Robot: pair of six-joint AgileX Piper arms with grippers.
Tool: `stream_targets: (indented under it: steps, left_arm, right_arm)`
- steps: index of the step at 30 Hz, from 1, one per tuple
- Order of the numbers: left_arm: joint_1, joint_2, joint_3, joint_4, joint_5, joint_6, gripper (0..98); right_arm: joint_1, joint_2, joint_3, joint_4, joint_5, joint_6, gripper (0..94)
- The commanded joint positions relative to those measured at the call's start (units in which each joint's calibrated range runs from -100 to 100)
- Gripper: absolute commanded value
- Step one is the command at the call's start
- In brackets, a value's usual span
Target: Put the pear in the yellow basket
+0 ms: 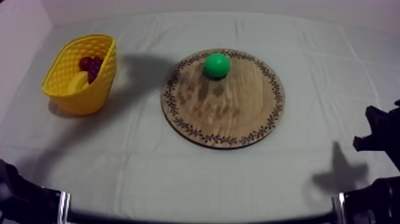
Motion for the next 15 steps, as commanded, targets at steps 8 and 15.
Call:
stream_targets:
  steps: [8, 15]
  left_arm:
    - [0.31, 2.70, -3.78, -0.77, 4.46, 1.24, 57.5]
    - [-0.59, 4.36, -4.35, 2.71, 4.84, -4.98, 85.3]
  right_arm:
    - [0.03, -0.05, 0.00, 0.02, 0.02, 0.05, 0.3]
    - [0.03, -0.05, 0.00, 0.02, 0.02, 0.06, 0.3]
